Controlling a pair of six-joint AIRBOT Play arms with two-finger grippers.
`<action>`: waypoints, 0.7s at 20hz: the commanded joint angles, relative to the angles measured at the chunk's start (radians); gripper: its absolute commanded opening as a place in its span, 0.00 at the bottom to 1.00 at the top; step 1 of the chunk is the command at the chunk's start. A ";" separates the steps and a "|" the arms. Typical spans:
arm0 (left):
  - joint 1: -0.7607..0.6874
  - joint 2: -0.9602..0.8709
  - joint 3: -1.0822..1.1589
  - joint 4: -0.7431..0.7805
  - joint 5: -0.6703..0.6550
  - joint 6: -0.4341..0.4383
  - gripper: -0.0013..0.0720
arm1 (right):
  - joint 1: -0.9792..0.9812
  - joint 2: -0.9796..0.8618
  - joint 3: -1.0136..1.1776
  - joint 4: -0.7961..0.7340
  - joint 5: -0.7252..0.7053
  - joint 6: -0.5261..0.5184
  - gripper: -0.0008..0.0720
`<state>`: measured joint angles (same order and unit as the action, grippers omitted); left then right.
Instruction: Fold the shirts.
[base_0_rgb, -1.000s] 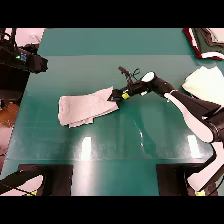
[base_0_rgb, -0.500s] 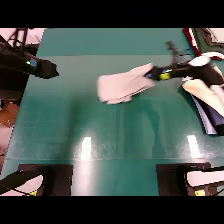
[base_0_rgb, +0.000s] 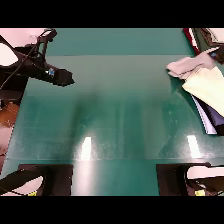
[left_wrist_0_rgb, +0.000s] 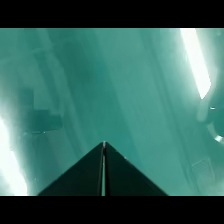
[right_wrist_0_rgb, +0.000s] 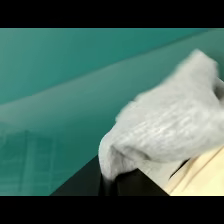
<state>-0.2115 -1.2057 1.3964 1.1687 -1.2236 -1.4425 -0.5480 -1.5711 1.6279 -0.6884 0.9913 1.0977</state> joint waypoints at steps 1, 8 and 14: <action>-0.009 0.000 -0.005 -0.006 0.013 -0.002 0.05 | -0.053 -0.015 0.121 0.000 0.015 0.001 0.03; -0.009 0.000 -0.005 -0.006 0.012 0.002 0.05 | -0.121 -0.003 0.333 -0.111 0.212 0.072 0.03; -0.009 0.000 -0.004 -0.004 0.012 0.003 0.05 | -0.223 0.152 0.151 -0.230 0.235 0.108 0.03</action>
<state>-0.2203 -1.2057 1.3922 1.1629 -1.2121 -1.4429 -0.7254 -1.4845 1.8511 -0.8463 1.1984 1.1786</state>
